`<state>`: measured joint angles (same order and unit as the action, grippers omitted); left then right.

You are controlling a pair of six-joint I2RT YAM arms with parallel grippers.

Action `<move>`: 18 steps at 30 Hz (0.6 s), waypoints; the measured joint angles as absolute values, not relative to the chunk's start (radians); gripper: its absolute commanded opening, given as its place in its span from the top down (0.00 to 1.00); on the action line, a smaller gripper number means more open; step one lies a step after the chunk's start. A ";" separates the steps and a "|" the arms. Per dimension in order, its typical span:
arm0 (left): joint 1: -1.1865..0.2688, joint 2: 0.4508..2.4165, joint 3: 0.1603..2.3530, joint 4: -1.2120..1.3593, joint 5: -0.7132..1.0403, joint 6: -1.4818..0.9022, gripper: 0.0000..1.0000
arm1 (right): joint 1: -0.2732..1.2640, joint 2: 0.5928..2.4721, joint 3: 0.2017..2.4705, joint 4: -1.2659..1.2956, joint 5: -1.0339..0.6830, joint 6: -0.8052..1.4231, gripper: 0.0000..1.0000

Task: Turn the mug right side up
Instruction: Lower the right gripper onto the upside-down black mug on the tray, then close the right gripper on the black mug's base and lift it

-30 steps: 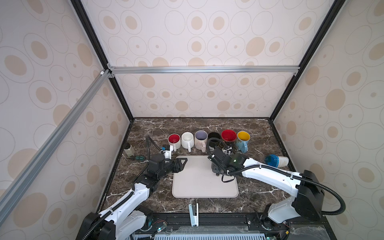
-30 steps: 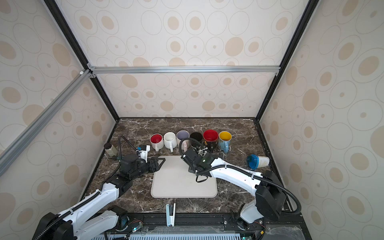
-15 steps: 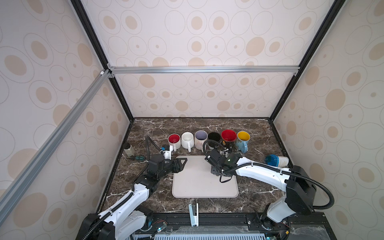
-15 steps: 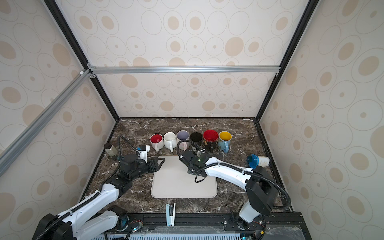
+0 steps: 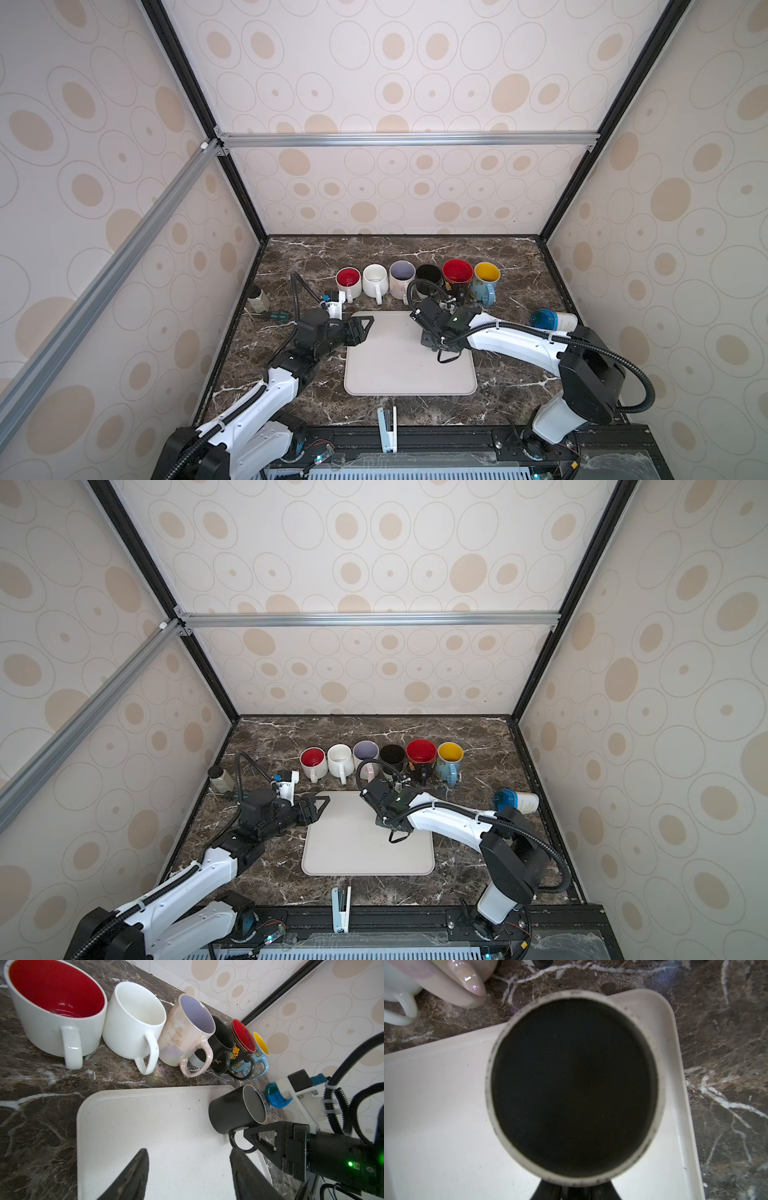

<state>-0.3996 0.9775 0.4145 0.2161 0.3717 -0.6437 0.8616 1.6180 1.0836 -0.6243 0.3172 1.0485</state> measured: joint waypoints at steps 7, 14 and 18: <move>-0.400 0.981 0.414 0.216 0.369 -0.644 0.37 | 0.850 1.617 1.077 -0.601 0.315 1.038 1.00; -0.405 0.987 0.414 0.222 0.367 -0.651 0.38 | 0.847 1.597 1.063 -0.601 0.308 0.993 1.00; -0.408 0.987 0.407 0.233 0.363 -0.662 0.39 | 0.847 1.523 1.007 -0.586 0.282 0.933 1.00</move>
<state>-0.4080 0.9867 0.4072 0.2325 0.3630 -0.6624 0.8467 1.5227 1.0065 -0.5861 0.2821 0.9329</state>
